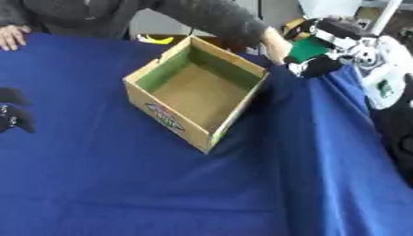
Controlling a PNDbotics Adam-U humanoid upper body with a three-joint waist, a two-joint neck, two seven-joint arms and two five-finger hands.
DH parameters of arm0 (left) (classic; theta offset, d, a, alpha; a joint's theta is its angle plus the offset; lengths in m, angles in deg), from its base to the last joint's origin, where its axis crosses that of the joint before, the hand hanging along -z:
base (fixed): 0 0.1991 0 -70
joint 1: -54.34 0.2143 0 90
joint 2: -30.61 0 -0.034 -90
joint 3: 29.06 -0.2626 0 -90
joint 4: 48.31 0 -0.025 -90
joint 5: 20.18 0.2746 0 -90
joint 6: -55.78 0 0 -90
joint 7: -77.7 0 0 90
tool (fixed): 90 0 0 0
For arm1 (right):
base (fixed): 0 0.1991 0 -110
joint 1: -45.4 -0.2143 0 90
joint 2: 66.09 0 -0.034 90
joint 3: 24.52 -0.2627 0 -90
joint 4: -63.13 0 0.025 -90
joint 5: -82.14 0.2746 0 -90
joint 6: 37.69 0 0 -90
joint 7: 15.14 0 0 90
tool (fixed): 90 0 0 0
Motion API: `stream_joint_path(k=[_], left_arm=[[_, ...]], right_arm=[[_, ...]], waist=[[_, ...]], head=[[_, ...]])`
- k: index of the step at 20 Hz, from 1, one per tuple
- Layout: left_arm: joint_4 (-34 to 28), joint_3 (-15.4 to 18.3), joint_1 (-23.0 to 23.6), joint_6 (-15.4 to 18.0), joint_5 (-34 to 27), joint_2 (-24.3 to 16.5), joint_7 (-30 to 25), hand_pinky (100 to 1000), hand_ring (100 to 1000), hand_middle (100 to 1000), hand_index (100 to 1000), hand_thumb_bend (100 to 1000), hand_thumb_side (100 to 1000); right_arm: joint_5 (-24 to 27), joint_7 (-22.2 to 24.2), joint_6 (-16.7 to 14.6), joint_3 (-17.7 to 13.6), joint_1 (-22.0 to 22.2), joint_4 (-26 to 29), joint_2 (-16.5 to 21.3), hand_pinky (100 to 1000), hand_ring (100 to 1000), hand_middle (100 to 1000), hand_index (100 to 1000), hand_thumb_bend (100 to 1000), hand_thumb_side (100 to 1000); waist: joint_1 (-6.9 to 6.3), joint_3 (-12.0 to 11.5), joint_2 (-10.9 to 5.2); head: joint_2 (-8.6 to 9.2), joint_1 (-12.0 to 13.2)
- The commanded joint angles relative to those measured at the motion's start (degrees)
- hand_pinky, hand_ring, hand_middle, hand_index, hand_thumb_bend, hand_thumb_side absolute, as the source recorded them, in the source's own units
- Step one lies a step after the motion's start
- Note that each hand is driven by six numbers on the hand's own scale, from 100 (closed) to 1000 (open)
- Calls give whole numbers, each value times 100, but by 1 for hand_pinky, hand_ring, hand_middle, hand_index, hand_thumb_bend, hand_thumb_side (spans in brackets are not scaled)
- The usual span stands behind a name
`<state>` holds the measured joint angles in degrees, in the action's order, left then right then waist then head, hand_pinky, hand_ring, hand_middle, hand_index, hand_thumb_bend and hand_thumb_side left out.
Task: Pick up objects on the table and place them in the box.
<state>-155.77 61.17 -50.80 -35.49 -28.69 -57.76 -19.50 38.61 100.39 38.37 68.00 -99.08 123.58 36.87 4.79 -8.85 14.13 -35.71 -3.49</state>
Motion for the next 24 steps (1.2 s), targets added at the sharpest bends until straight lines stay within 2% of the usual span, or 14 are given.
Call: stream_joint_path(k=[1,15,20,24], left_arm=[[-79,36,-42,2,-19,-151,0,498,538,598,733,414,988],[-80,40,-42,2,-24,-158,-2,498,537,596,730,417,987],[-75,24,-39,-4,-23,-150,-24,498,537,596,730,417,987],[-72,-6,-39,-8,-35,-130,-54,498,537,595,730,417,988]], right_arm=[[-38,12,-19,-28,-206,123,112,303,449,810,860,100,100],[-36,24,-15,-32,-226,116,107,302,447,810,860,100,100],[38,43,-61,12,-320,189,-39,299,443,811,862,100,100],[94,66,-67,33,-441,186,-300,297,438,812,866,100,100]], waist=[[-8,-6,-139],[16,4,-159],[13,-37,-175],[-11,-131,-196]], head=[[45,4],[50,6],[53,-11],[79,-59]])
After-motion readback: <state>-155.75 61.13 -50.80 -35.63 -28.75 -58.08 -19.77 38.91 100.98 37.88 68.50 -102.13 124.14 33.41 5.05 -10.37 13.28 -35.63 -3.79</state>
